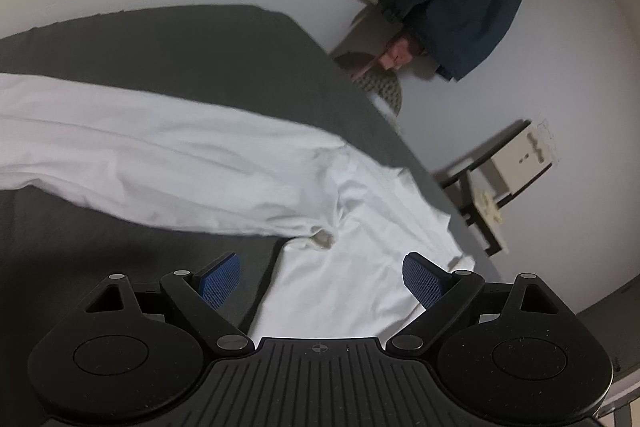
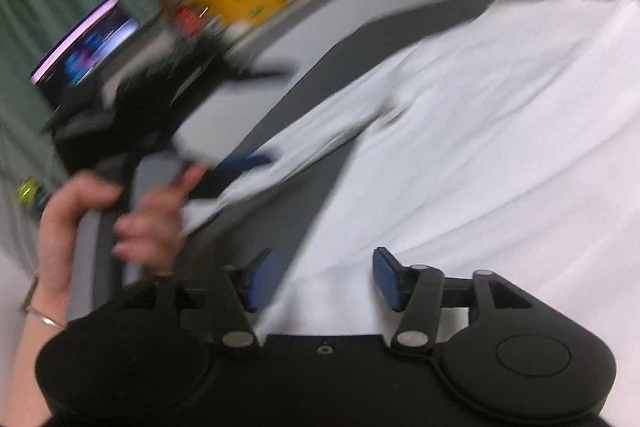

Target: Fold clothes

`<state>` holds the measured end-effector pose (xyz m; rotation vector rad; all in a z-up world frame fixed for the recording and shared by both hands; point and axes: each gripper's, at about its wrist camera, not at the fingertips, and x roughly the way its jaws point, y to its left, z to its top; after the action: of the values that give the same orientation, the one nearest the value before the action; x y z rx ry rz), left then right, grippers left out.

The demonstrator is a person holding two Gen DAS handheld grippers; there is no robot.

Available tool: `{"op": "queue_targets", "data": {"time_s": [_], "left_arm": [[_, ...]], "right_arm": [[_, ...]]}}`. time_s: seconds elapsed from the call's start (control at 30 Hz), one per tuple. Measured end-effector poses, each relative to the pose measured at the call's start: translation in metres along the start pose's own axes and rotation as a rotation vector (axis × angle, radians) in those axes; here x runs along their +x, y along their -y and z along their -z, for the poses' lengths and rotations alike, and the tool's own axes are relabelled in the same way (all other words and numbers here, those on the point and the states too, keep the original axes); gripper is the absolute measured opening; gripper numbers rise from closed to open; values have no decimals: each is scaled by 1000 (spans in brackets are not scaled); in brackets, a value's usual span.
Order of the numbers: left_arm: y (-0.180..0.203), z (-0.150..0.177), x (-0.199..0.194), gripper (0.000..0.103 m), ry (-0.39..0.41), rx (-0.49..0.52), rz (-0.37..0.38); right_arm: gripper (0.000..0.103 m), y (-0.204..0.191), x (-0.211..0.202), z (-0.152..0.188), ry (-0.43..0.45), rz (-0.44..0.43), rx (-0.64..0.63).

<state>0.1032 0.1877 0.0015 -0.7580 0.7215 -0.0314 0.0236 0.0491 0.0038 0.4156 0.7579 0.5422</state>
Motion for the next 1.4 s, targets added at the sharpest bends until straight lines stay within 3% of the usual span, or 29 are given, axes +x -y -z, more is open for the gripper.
{"op": "queue_targets", "data": {"time_s": [0.13, 0.2, 0.3, 0.43, 0.57, 0.77, 0.83, 0.9, 1.0, 1.1, 1.23, 1.37, 1.4], "left_arm": [[6, 4, 8, 91, -50, 36, 13], [10, 6, 12, 91, -75, 54, 18], [17, 10, 17, 91, -95, 101, -14], [17, 13, 20, 91, -124, 121, -44], [10, 13, 20, 91, -126, 97, -75], [4, 12, 22, 91, -132, 68, -71], [4, 12, 22, 91, -138, 71, -66], [5, 12, 24, 91, -150, 73, -56], [10, 13, 28, 91, -173, 77, -25], [18, 15, 32, 91, -191, 89, -10], [27, 19, 37, 91, -220, 111, -1], [27, 22, 37, 91, -232, 124, -18], [26, 22, 37, 91, -232, 120, -22]], "right_arm": [[54, 62, -26, -20, 56, 153, 104], [52, 89, -35, -27, 32, 175, 192], [52, 83, -33, -24, -63, 105, 143], [52, 34, -6, 9, -258, 7, -19], [53, -6, 14, 40, -359, 0, -211], [52, -41, -4, 52, -444, 15, -502], [52, -31, -31, 46, -415, 98, -521], [53, 1, -59, 32, -371, 206, -441], [53, 70, -106, 8, -330, 418, -220], [52, 135, -143, -5, -351, 602, -21], [50, 179, -162, 5, -385, 578, 183], [45, 188, -152, 22, -382, 508, 244], [45, 185, -147, 21, -373, 527, 223]]}}
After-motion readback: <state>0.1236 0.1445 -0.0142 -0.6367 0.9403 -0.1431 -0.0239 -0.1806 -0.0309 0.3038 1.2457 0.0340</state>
